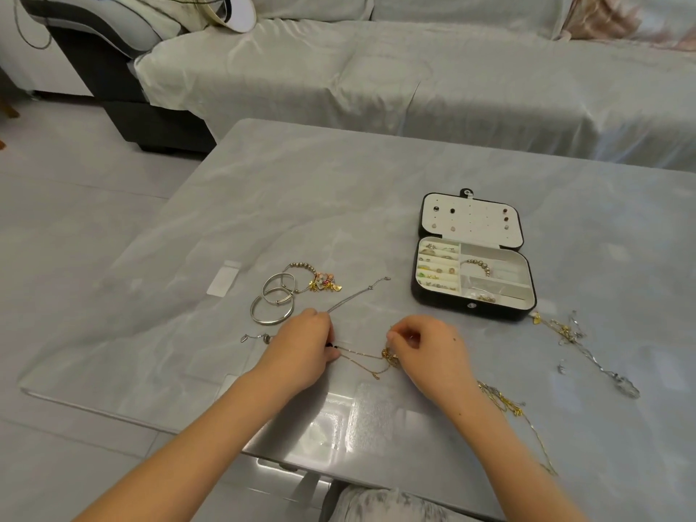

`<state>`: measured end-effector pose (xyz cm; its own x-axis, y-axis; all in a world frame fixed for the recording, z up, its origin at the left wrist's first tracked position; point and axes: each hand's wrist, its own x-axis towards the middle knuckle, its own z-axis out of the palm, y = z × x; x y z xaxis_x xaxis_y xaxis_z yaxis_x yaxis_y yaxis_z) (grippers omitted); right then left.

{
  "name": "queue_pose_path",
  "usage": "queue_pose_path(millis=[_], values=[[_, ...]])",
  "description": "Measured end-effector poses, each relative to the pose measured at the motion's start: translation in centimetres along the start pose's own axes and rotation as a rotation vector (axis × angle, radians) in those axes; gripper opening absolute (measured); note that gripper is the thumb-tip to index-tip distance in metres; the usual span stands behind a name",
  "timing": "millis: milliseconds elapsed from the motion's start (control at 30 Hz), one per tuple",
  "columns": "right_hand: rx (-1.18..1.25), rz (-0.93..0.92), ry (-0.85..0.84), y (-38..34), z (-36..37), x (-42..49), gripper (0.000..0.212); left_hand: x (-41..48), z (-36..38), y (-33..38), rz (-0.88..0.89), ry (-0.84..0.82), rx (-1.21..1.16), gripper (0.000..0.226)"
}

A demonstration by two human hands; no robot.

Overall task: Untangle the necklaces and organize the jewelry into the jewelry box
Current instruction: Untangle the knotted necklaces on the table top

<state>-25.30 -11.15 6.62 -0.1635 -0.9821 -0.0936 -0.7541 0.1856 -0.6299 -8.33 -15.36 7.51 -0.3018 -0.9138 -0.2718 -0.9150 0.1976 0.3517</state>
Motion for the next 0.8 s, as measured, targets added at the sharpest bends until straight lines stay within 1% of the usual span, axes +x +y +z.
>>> queue_pose_path(millis=[100, 200, 267, 333, 400, 433, 467, 500, 567, 600, 700, 800], values=[[0.015, -0.021, 0.021, -0.1, 0.0, -0.2, 0.014, 0.1, 0.1, 0.3, 0.010, -0.005, 0.001, 0.016], [0.041, -0.085, 0.039, -0.4, 0.1, -0.4, 0.013, 0.0, 0.1, 0.3, 0.016, -0.007, -0.042, 0.015], [0.082, -0.131, 0.007, -0.6, 0.3, -0.5, 0.022, -0.3, -0.4, 0.4, 0.016, -0.028, -0.101, 0.014], [0.237, -0.149, -0.091, -1.1, 0.5, -0.5, 0.039, -0.6, -1.5, 0.6, 0.047, -0.044, -0.158, 0.005], [0.517, -0.159, -0.266, -2.1, 0.3, -0.7, 0.051, -1.1, -3.2, 1.0, 0.092, -0.072, -0.280, 0.011], [0.662, -0.167, -0.359, -2.5, 0.2, -0.7, 0.052, -1.4, -4.2, 1.2, 0.106, -0.097, -0.380, 0.015], [0.767, -0.174, -0.438, -2.8, 0.1, -0.8, 0.047, -1.8, -5.3, 1.5, 0.112, -0.121, -0.480, 0.016], [0.818, -0.181, -0.489, -3.1, -0.1, -0.8, 0.038, -2.2, -6.3, 1.7, 0.113, -0.140, -0.566, 0.014], [0.796, -0.182, -0.509, -3.2, -0.7, -0.9, 0.018, -2.8, -8.1, 1.7, 0.105, -0.150, -0.723, 0.010], [0.776, -0.168, -0.501, -2.8, -1.0, -0.9, 0.013, -3.1, -8.8, 1.5, 0.093, -0.144, -0.804, 0.009], [0.722, -0.121, -0.513, -1.4, -2.4, -0.8, 0.010, -3.8, -10.2, 0.3, 0.025, -0.067, -0.984, 0.009], [0.644, -0.064, -0.545, -0.2, -4.1, -0.6, 0.014, -4.2, -10.3, -1.5, -0.073, 0.040, -1.064, 0.011]])
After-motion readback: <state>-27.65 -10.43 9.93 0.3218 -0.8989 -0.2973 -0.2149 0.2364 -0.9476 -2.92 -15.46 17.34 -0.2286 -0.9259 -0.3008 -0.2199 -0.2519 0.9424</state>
